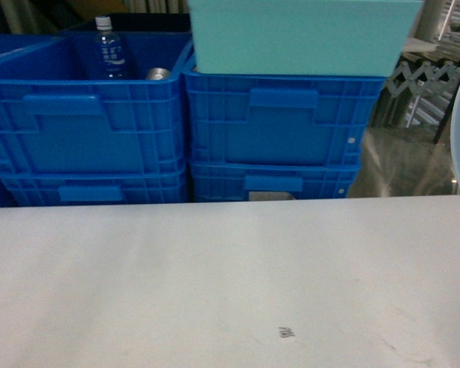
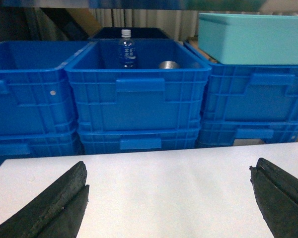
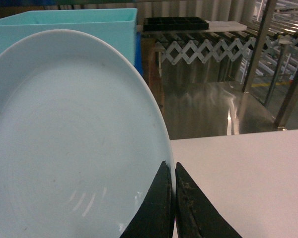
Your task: Place blue tray on left shelf second layer neatly
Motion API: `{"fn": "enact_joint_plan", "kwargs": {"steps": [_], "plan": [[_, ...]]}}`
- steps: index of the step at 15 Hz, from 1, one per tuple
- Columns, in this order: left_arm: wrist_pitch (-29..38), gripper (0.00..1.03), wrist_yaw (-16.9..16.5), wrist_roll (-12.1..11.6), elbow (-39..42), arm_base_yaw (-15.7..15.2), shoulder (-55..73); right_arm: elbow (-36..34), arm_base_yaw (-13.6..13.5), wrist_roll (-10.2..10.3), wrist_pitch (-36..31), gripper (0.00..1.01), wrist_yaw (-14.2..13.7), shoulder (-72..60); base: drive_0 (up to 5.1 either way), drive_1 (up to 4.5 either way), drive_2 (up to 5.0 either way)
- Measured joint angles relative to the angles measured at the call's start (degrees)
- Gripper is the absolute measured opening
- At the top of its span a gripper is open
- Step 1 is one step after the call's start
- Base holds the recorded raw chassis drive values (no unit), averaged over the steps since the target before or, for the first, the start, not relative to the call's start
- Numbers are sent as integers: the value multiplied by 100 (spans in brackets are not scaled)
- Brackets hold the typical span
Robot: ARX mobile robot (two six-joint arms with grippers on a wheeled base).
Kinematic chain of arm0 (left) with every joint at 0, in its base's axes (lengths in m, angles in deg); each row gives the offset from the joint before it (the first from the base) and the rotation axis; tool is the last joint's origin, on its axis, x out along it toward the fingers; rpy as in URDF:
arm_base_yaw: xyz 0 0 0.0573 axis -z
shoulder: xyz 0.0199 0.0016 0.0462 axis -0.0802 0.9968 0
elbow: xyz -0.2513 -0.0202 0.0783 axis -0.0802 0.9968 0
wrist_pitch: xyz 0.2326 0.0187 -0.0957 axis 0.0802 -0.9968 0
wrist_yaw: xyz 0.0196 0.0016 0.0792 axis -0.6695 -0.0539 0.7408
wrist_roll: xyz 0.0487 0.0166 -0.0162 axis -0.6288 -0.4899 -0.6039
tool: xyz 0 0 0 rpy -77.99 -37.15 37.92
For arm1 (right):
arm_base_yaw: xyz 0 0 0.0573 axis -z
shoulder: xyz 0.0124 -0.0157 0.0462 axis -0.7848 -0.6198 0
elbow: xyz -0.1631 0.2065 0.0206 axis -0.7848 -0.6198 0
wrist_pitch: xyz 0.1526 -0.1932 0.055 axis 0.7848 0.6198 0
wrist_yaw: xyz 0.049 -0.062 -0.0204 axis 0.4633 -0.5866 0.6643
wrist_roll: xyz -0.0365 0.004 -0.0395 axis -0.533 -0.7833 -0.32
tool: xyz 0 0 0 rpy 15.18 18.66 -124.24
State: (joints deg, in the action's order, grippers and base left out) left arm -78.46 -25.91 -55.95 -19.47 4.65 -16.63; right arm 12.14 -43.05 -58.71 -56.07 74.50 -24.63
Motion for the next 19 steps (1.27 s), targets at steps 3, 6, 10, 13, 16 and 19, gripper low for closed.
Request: {"fn": "enact_joint_plan", "kwargs": {"steps": [3, 6, 10, 13, 16, 19], "plan": [[2, 98, -7, 2, 0, 0, 0, 0, 0, 0, 2, 2, 0, -4, 329, -516, -234], [20, 98, -4, 0, 0, 0, 0, 0, 0, 0, 4, 2, -2, -4, 314, -532, -250], [2, 98, 2, 0, 0, 0, 0, 0, 0, 0, 4, 2, -17, -4, 335, -506, -254], [-11, 98, 7, 0, 0, 0, 0, 0, -2, 0, -4, 2, -17, -4, 330, -500, -285], [0, 98, -2, 0, 0, 0, 0, 0, 0, 0, -4, 2, -17, 0, 344, -455, -320], [2, 98, -4, 0, 0, 0, 0, -2, 0, 0, 13, 2, -17, -4, 344, -395, -395]]}}
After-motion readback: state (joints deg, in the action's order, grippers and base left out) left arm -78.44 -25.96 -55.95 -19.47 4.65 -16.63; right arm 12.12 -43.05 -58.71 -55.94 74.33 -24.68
